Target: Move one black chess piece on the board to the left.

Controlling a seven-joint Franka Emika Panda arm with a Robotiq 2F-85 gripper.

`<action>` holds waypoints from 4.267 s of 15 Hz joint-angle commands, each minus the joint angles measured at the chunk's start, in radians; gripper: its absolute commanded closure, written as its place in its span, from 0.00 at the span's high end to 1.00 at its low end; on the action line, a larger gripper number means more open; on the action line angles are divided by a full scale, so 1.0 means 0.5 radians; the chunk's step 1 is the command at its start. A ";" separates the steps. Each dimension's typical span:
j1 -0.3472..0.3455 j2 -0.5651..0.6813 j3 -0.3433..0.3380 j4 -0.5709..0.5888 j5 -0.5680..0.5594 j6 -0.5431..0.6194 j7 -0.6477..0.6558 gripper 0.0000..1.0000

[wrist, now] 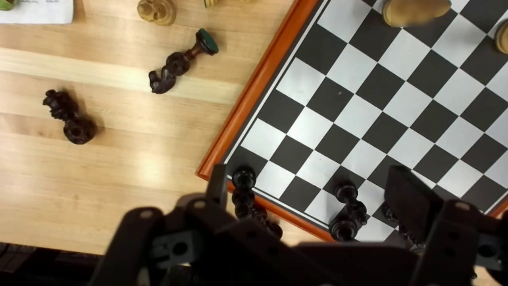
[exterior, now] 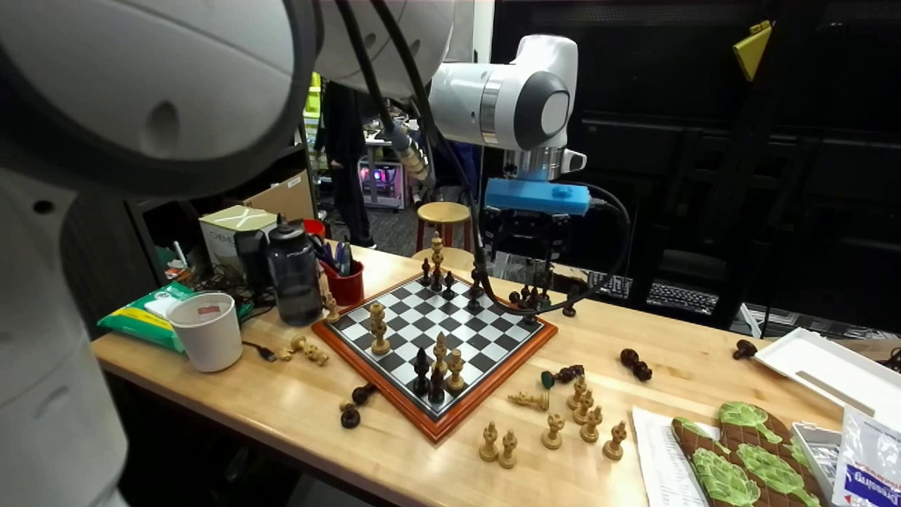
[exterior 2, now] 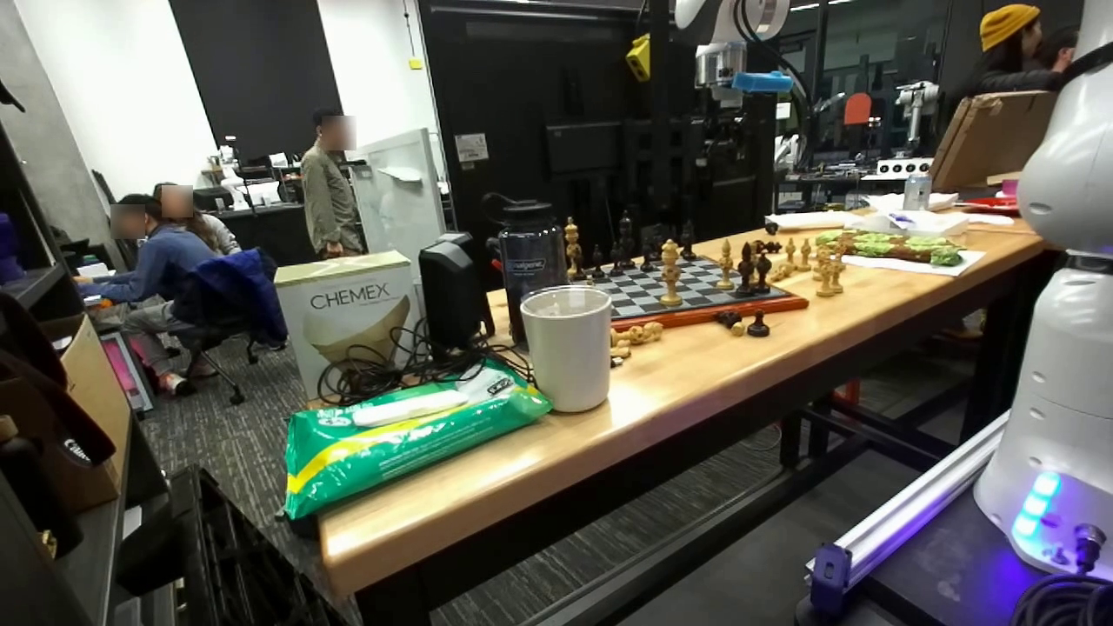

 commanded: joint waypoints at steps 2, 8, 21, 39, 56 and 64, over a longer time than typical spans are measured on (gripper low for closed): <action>-0.027 0.000 0.029 0.013 -0.002 -0.008 0.001 1.00; -0.061 0.310 0.050 0.313 0.070 -0.046 -0.119 1.00; -0.239 0.813 0.185 0.787 0.148 -0.101 -0.242 1.00; -0.317 1.040 0.255 0.995 0.178 -0.228 -0.247 1.00; -0.291 0.976 0.293 0.953 0.147 -0.243 -0.294 0.07; -0.243 0.912 0.311 0.960 0.122 -0.304 -0.301 0.07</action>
